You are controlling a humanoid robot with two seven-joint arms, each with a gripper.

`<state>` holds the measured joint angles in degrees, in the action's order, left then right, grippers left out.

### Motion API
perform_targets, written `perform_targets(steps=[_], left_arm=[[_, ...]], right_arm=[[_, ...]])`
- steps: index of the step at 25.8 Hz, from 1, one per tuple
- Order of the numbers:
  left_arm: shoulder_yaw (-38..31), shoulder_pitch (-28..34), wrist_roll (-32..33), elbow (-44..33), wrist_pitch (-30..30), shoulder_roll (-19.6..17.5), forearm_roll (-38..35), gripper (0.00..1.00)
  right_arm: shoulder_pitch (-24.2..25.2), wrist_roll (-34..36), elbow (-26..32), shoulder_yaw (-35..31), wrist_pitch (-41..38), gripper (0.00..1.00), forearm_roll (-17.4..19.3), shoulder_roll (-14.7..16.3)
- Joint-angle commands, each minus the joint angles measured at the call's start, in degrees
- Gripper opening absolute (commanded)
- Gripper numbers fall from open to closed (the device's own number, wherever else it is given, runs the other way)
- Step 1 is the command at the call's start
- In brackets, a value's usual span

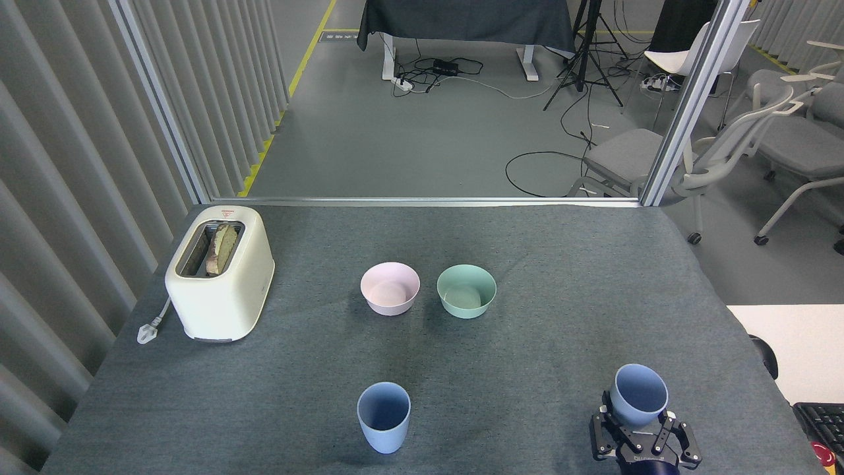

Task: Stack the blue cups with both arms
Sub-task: 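Lift the held cup and carry it over the centered blue cup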

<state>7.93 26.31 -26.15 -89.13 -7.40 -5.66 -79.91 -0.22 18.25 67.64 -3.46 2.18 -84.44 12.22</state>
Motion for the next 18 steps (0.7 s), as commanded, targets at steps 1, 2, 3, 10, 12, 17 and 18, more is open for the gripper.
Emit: perform_targets(steps=[1, 2, 3, 10, 12, 17, 18], left_arm=[[0.07, -0.04, -0.22, 0.00, -0.07, 0.03, 0.02, 1.00], [0.16, -0.04, -0.31, 0.00, -0.07, 0.03, 0.11, 1.00], [0.16, -0.04, -0.39, 0.00, -0.07, 0.03, 0.11, 1.00], [0.33, -0.74, -0.39, 0.27, -0.07, 0.56, 0.46, 1.00], [0.33, -0.83, -0.39, 0.62, -0.07, 0.56, 0.46, 1.00], [0.07, -0.83, -0.39, 0.88, -0.07, 0.56, 0.46, 1.00], [0.07, -0.83, -0.39, 0.88, -0.07, 0.56, 0.46, 1.00]], right_arm=[[-1.88, -4.01, 3.55, 0.82, 0.11, 0.62, -0.20, -0.36], [-4.43, -5.77, 3.81, 2.58, 0.28, 0.62, -0.37, -0.80], [-7.51, -7.00, 3.64, 5.21, 0.81, 0.62, -0.81, -1.67], [-18.32, -15.26, 3.81, 24.73, 8.37, 0.63, -7.40, -12.49], [-17.71, -15.70, 4.43, 28.86, 9.16, 0.63, -10.13, -15.39], [-10.24, -17.02, 9.44, 35.28, 9.34, 0.64, -12.50, -18.02], [-9.00, -17.02, 10.41, 36.07, 9.25, 0.64, -12.94, -17.94]])
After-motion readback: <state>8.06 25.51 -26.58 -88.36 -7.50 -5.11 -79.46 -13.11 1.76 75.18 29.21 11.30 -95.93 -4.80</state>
